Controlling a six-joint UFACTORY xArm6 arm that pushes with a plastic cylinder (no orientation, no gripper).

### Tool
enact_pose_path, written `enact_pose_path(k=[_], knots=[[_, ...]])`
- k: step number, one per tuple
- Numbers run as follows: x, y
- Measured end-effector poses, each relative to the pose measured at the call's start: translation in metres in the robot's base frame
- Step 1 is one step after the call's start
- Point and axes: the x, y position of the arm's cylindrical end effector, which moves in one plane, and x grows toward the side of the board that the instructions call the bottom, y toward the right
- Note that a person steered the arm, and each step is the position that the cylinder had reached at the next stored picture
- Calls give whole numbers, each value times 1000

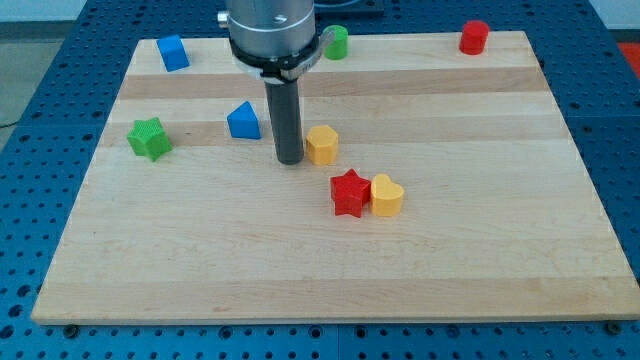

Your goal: Push the yellow hexagon to the center right

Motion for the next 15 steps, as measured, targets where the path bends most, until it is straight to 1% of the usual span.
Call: enact_pose_path(k=[1, 2, 3, 4, 5, 6, 7, 8, 9, 10, 11, 12, 13, 14, 15], knots=[[-13, 17], [-12, 65], [-12, 131], [-12, 172], [-12, 128], [11, 89], [47, 111], [50, 153], [38, 177], [15, 188], [3, 185], [-1, 149], [-24, 148], [-35, 152], [-27, 173]])
